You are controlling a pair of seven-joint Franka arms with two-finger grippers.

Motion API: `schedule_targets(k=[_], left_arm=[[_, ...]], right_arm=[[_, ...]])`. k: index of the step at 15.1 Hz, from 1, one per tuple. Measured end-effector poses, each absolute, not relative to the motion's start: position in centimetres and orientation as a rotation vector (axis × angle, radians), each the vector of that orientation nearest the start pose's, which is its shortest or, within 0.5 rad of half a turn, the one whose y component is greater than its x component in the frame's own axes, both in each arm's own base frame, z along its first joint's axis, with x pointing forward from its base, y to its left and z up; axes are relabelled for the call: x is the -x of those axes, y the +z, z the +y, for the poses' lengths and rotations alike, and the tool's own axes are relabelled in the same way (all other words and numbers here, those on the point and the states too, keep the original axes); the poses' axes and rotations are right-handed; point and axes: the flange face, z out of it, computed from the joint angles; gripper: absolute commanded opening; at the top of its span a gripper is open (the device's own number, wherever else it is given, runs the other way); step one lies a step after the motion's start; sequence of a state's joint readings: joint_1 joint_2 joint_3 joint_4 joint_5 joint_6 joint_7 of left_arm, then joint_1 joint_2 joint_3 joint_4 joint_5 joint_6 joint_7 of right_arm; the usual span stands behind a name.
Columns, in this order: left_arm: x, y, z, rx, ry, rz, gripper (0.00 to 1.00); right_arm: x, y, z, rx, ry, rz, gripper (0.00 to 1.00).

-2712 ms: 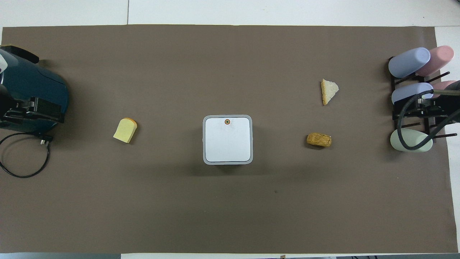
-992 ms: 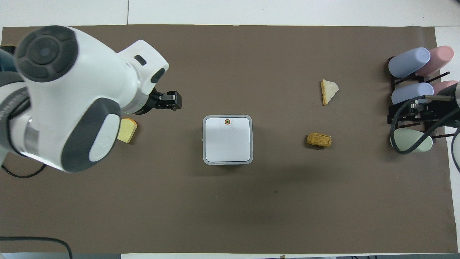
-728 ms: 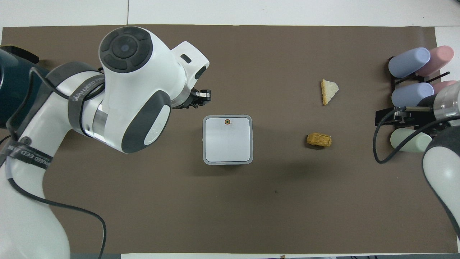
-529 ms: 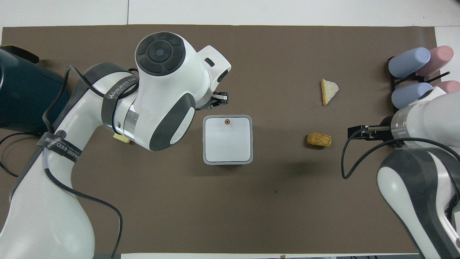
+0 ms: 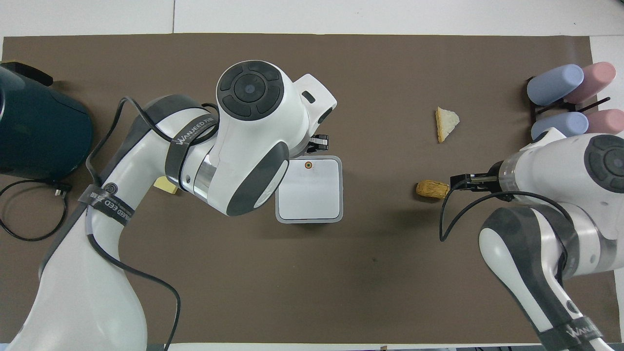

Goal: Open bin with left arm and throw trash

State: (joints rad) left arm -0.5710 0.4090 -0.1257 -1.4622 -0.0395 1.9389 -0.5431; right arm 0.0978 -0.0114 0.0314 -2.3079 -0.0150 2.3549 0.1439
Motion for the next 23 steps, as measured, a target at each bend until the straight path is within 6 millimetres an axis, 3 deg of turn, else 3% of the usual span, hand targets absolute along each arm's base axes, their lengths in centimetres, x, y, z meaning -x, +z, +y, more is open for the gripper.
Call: schedule_targets(k=[6,18,20,21,23], left_arm=[[-53.4,43.6,-43.5,3.234,0.024,0.208,0.0],[-53.0,41.9,-43.2,3.222,0.047,0.203,0.0],[-53.0,41.8,-43.2,3.221,0.044,0.205,0.0],[-53.0,41.7,-43.3,3.219,0.038,0.21,0.0],[-52.8,41.7,-43.4,3.214,0.025,0.22,0.0]], right_arm=[[-50.1,32.2,7.8,3.123,-0.211,-0.032,1.0],[-49.4,29.3,9.3,3.111,-0.242,-0.078,0.99],[-49.2,29.1,9.2,3.113,-0.233,-0.078,0.26],[-49.2,29.0,9.3,3.113,-0.231,-0.078,0.0],[-49.1,29.2,9.4,3.112,-0.236,-0.084,0.0]])
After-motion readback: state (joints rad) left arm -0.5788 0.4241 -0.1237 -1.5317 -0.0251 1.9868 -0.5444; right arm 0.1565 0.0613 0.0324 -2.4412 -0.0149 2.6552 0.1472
